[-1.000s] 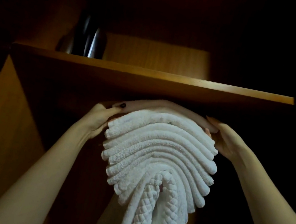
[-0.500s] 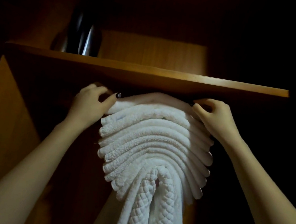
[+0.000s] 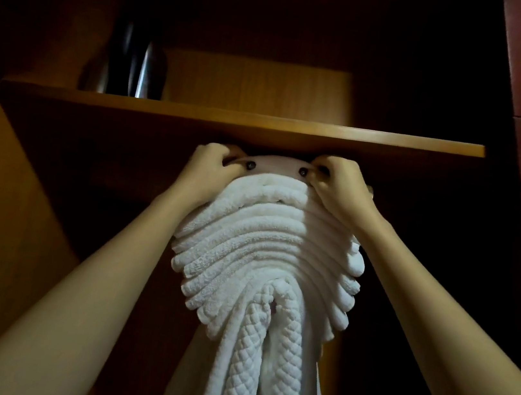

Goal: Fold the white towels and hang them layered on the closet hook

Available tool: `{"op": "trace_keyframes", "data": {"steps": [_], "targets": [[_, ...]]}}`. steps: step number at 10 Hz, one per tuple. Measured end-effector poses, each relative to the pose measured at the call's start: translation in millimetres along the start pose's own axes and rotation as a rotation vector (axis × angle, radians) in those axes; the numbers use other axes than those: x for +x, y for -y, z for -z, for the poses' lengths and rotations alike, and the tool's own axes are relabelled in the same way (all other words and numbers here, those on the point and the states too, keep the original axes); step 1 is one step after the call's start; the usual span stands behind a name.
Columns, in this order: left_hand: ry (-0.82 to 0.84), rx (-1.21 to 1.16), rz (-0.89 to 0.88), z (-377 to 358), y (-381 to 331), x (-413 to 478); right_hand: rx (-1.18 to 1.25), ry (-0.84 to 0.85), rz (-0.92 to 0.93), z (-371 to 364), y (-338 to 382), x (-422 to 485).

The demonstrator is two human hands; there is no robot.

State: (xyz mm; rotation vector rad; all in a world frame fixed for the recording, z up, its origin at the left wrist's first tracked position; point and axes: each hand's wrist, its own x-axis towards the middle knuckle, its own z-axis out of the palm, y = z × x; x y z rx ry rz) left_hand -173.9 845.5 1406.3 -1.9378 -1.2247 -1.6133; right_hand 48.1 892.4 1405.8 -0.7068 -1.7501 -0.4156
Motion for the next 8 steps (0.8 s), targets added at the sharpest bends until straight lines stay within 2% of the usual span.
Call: {"op": "trace_keyframes", "data": {"steps": [1,2,3,5,6,8], "targets": [[0.084,0.022,-0.021,8,7,-7,-0.013,0.113,0.045,1,4,-1],[0.216,0.118,0.03,11,21,-16,-0.068,0.251,0.066,-4,8,-5],[0.285,0.26,0.036,6,32,-28,-0.082,0.276,0.045,-12,10,-14],[0.297,0.31,-0.05,10,13,-30,-0.067,0.291,-0.06,2,16,-22],[0.306,0.381,-0.116,14,0,-32,-0.202,0.323,-0.09,12,17,-32],[0.259,0.436,-0.16,30,-21,-62,-0.317,0.307,-0.161,37,35,-66]]}}
